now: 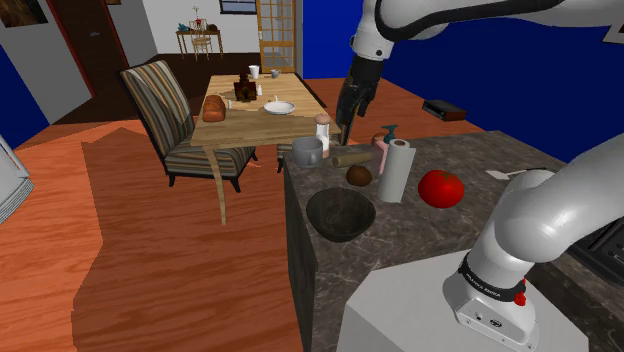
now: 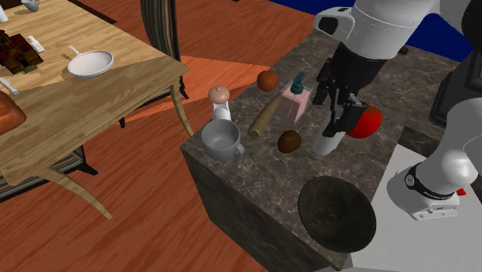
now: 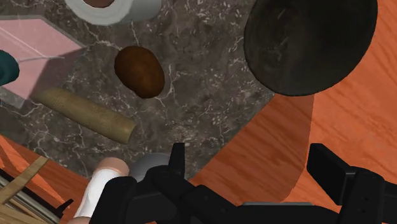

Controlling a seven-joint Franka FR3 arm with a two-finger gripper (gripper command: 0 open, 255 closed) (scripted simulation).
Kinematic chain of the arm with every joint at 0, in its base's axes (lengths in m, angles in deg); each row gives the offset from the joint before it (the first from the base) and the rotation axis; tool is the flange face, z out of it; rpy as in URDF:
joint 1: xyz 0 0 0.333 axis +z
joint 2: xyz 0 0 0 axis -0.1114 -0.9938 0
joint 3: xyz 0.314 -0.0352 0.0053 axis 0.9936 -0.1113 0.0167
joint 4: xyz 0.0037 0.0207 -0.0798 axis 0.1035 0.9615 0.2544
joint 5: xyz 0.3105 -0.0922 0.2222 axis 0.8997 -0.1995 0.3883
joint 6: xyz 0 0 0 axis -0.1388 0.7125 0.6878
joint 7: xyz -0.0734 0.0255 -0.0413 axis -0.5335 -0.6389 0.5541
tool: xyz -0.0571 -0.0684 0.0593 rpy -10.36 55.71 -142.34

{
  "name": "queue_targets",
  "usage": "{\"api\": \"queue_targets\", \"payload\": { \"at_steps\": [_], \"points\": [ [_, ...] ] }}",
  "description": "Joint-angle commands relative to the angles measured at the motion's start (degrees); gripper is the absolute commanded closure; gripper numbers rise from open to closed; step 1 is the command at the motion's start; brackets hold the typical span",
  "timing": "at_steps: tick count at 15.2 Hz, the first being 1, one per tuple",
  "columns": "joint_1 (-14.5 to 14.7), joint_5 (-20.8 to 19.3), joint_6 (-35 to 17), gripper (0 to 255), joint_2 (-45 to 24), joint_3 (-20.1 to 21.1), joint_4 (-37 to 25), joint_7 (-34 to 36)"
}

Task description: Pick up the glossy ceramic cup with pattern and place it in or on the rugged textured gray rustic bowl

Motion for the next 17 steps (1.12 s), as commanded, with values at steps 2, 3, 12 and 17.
{"api": "queue_targets", "payload": {
  "at_steps": [2,3,12,17],
  "points": [
    [-0.13,-0.64,-3.91,0,-6.19,0.32,-1.93,-0.13],
    [-0.21,-0.9,-5.06,0,-8.22,0.33,-2.66,-0.26],
    [-0.81,-3.51,-12.87,0,-27.23,0.28,-12.6,-0.89],
    [-0.92,-5.07,-15.0,0,-38.22,0.03,-20.75,-1.0]
  ]
}}
